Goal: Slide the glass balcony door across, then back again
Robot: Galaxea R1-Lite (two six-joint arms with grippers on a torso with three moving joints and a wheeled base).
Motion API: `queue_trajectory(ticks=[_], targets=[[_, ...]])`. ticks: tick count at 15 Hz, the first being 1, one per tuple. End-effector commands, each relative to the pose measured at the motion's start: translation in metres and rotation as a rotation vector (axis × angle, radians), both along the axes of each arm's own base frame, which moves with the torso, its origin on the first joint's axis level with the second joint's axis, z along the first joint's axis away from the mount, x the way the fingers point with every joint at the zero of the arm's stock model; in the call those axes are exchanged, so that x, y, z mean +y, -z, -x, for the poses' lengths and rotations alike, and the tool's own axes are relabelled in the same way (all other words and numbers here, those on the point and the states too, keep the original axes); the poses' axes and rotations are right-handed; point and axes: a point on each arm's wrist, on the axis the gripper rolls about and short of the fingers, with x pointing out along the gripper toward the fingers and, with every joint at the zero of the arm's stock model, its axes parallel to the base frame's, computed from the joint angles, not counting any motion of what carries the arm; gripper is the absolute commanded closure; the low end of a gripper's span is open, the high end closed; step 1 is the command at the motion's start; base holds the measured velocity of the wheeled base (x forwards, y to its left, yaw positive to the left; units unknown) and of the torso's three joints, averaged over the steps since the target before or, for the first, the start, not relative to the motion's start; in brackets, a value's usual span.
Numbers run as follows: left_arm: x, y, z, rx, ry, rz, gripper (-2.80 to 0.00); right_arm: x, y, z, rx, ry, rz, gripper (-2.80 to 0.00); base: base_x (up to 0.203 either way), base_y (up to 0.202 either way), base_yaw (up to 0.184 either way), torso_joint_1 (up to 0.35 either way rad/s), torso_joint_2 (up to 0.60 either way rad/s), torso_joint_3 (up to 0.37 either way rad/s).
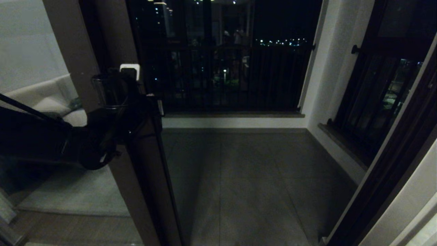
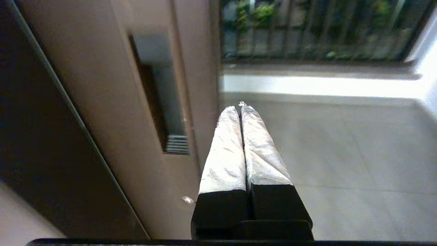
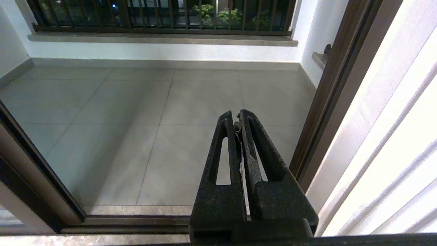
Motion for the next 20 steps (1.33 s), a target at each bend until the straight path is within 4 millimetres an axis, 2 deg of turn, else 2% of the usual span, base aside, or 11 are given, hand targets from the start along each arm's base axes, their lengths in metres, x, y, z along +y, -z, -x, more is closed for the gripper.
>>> queue_trajectory(ticks=[1, 3, 5, 8, 11, 15, 18, 20], targets=[[0.002, -0.031, 0.035, -0.073, 0.028, 0.025, 0.0, 0.0, 0.0, 0.0, 0.0, -0.001, 0.002, 0.0, 0.0, 0.0, 0.0, 0.0, 0.0, 0.0], [0.014, -0.042, 0.072, -0.078, 0.033, 0.026, 0.0, 0.0, 0.0, 0.0, 0.0, -0.001, 0.0, 0.0, 0.0, 0.0, 0.0, 0.0, 0.0, 0.0], [0.031, -0.039, 0.116, -0.043, 0.031, 0.012, 0.0, 0.0, 0.0, 0.0, 0.0, -0.001, 0.0, 0.0, 0.0, 0.0, 0.0, 0.0, 0.0, 0.0], [0.062, -0.021, 0.192, 0.012, 0.006, -0.017, 0.0, 0.0, 0.0, 0.0, 0.0, -0.001, 0.0, 0.0, 0.0, 0.0, 0.0, 0.0, 0.0, 0.0], [0.091, -0.008, 0.26, 0.008, -0.068, -0.021, 0.0, 0.0, 0.0, 0.0, 0.0, -0.001, 0.002, 0.0, 0.0, 0.0, 0.0, 0.0, 0.0, 0.0], [0.124, 0.005, 0.327, -0.095, -0.339, -0.006, 0.0, 0.0, 0.0, 0.0, 0.0, -0.001, 0.0, 0.0, 0.0, 0.0, 0.0, 0.0, 0.0, 0.0], [0.129, 0.017, 0.374, -0.24, -0.402, -0.047, 0.0, 0.0, 0.0, 0.0, 0.0, -0.001, 0.0, 0.0, 0.0, 0.0, 0.0, 0.0, 0.0, 0.0], [0.128, 0.041, 0.398, -0.273, -0.408, -0.134, 0.0, 0.0, 0.0, 0.0, 0.0, -0.001, 0.0, 0.0, 0.0, 0.0, 0.0, 0.0, 0.0, 0.0]])
